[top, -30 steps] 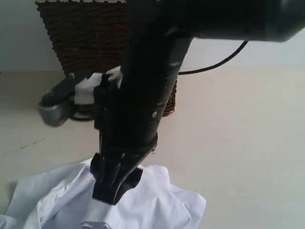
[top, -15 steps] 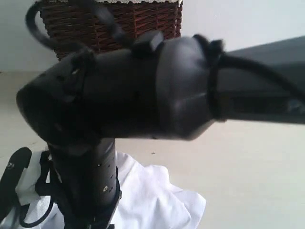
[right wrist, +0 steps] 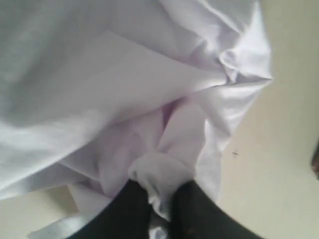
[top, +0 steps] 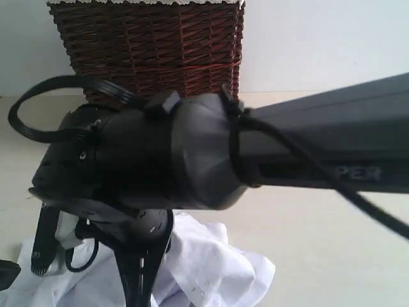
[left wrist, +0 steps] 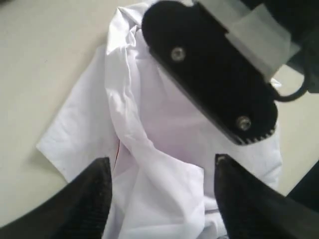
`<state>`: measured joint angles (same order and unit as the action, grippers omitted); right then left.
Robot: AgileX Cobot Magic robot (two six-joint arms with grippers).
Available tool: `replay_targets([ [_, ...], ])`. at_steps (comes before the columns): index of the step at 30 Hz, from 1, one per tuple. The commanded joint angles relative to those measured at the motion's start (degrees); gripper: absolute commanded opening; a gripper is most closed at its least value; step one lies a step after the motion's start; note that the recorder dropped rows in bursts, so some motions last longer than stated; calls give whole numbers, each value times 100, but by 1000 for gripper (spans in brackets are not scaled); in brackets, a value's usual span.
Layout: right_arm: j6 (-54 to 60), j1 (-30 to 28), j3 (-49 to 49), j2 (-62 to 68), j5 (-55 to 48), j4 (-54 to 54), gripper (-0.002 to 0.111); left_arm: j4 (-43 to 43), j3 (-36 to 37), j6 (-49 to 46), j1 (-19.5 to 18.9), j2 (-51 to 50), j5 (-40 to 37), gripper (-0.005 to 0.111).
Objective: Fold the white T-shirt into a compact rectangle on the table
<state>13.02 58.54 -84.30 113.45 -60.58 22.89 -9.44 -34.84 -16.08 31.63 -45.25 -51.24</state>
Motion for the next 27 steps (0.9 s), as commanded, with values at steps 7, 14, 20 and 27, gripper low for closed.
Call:
replay_targets([
  [7,-797,-701,11,-1210,-134,1274,0,441,34,452,34,-224,84,59],
  [14,-1180,-1577,11,-1688,-160,909,0,666,34,730,34,-663,73,59],
  [20,-918,-1661,11,-1829,147,652,0,254,34,636,34,-1308,606,59],
  [27,-819,-1661,11,-1942,301,411,0,-401,21,70,34,-2384,1025,61],
])
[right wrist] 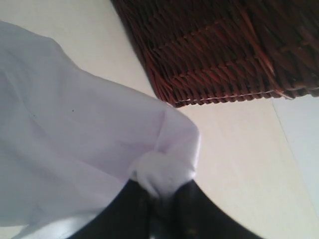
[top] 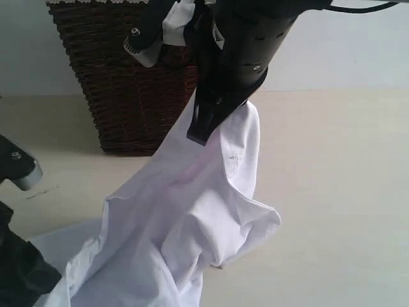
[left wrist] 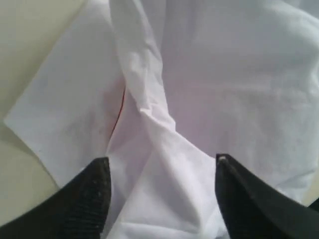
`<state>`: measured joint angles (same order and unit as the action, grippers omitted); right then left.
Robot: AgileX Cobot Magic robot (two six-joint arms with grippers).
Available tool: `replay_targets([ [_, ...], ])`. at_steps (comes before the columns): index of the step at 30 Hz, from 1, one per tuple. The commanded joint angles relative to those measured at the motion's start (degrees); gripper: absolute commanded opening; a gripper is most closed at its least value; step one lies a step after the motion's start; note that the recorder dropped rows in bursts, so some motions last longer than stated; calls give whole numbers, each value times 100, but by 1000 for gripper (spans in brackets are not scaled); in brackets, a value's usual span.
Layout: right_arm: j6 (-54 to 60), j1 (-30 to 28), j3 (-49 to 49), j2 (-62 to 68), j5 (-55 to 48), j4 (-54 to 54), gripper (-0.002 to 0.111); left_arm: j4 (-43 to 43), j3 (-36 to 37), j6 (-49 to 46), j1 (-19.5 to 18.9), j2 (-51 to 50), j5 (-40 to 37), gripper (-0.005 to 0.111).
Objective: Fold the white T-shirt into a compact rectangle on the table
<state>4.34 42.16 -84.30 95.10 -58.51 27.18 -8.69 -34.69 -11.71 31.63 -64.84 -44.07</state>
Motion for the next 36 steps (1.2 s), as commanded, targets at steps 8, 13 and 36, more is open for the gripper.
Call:
replay_targets([
  [8,71,-23,11,-116,107,-30,0,-278,6,-206,34,-1219,1268,61],
  [13,119,-23,11,-116,96,-69,0,-237,6,-193,34,-1884,1060,58],
  [36,-1598,-23,-17,-724,1719,2290,0,7433,-2704,4125,-545,-408,-547,0],
])
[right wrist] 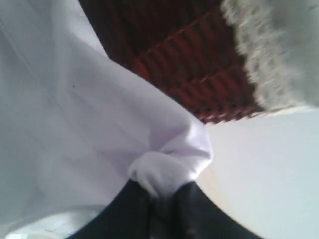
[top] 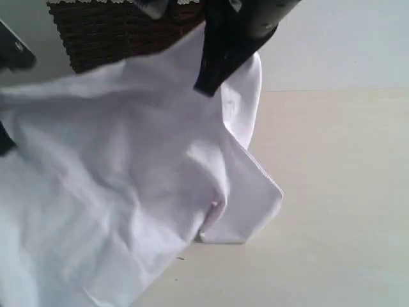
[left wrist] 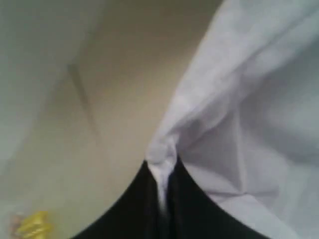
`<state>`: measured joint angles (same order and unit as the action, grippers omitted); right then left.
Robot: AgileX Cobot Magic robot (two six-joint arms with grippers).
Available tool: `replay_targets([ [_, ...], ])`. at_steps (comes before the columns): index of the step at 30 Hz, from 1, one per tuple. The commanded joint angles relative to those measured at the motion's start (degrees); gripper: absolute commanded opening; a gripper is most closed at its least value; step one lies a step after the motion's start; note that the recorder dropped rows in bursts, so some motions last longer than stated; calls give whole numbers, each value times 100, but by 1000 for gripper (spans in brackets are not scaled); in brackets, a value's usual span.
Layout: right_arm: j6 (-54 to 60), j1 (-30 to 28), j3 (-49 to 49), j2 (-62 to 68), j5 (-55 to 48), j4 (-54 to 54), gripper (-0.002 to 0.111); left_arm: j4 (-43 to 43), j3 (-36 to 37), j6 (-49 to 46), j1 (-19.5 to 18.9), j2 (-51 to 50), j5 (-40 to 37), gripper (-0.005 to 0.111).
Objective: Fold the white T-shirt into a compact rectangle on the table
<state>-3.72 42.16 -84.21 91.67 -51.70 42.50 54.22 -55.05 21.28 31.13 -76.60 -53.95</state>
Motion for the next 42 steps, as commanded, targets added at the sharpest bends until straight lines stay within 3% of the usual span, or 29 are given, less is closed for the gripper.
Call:
replay_targets([
  [1,-929,-23,-26,-429,1201,900,0,1089,-777,918,-662,941,698,0],
  [2,-1235,-23,-26,-500,1557,1176,0,918,-984,1114,-1115,1241,1311,0],
  [4,-1588,-23,-26,-537,2065,1722,0,807,-1087,1274,-1565,1595,2254,0],
  [7,-2197,-23,-289,-545,2452,2549,0,1161,-1123,1469,-1806,2042,3458,0],
  [9,-2344,-23,-638,-566,2452,2701,0,1969,-1355,1478,-1795,2208,3616,0],
  [11,-2268,-23,-817,-676,2432,2502,0,1902,-1590,1494,-1795,2367,3186,0],
  [13,-1944,-23,-816,-781,2482,2105,0,1904,-1562,1494,-1773,2618,3175,0],
  [16,-354,-23,-816,-962,2258,329,0,1177,-1099,1253,-1526,3381,3224,0],
  [18,1426,-23,-816,-1029,1597,-1137,0,-64,-313,102,-1325,4017,3241,0],
  [21,3574,-23,-816,-1101,67,-3406,0,-2078,827,-1218,-890,4961,2764,0],
  [23,3949,-23,-816,-1126,-592,-3868,0,-2855,1019,-1860,-773,5395,2292,0],
  [24,4029,-23,-816,-1126,-874,-4042,0,-3178,1050,-2163,-733,5575,1816,0],
  [27,4455,-23,-816,-1126,-1680,-4859,0,-4377,1041,-3552,-704,5997,-656,0],
  [28,4510,-23,-816,-1126,-1721,-5000,0,-4641,1041,-3830,-704,5997,-967,0],
  [31,4569,-23,-816,-1126,-1826,-5564,0,-6092,1041,-4785,-704,5985,-1590,0],
  [35,4566,-23,-438,-1185,-1826,-5684,0,-6365,1041,-4897,-704,5997,-1601,1],
  [36,4566,-23,-344,-1168,-1826,-5669,0,-6365,1041,-4897,-704,5997,-1601,4],
  [38,4566,-23,-135,-1087,-1826,-5644,0,-6400,1041,-4899,-704,5985,-1601,20],
  [39,4566,-23,-59,-1074,-1826,-5684,0,-6604,1041,-4750,-704,5985,-1601,36],
  [42,4497,-23,-12,-1096,-1826,-5912,2,-6844,1041,-4635,-704,5985,-1601,61],
])
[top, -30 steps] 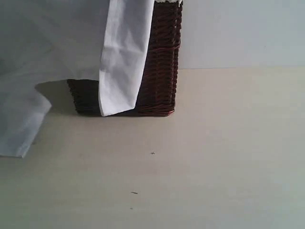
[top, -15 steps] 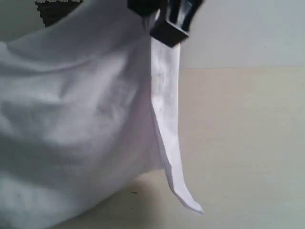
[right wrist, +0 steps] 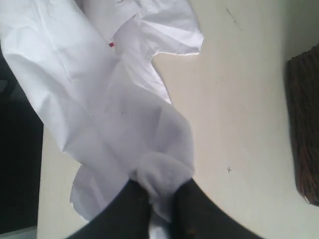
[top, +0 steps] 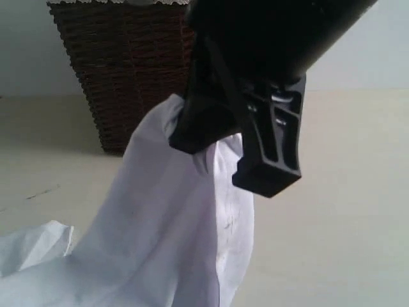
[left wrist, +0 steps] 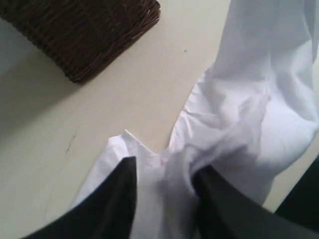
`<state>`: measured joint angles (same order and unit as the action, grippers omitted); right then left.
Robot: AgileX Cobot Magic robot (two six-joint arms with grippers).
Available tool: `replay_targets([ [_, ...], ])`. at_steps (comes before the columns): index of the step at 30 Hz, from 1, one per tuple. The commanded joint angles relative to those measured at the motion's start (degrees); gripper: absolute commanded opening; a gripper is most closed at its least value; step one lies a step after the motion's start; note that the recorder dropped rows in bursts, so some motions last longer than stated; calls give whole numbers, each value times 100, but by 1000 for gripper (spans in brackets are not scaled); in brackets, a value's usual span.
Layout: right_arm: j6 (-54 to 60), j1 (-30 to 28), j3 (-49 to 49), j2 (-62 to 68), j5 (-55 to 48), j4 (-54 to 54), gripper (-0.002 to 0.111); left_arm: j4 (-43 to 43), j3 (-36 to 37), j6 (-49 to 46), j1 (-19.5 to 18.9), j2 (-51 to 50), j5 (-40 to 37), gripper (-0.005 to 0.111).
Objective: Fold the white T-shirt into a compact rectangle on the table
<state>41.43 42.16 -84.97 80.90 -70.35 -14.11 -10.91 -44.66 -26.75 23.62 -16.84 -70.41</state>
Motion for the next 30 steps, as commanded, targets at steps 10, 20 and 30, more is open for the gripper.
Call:
replay_targets([
  [10,-66,-23,64,-196,38,-282,13,1203,-114,962,212,248,2200,67],
  [20,-66,-23,64,-428,38,-261,13,2703,142,2945,289,-506,1294,51],
  [30,-44,-23,64,-855,38,-174,9,2043,198,2759,779,-3111,335,7],
])
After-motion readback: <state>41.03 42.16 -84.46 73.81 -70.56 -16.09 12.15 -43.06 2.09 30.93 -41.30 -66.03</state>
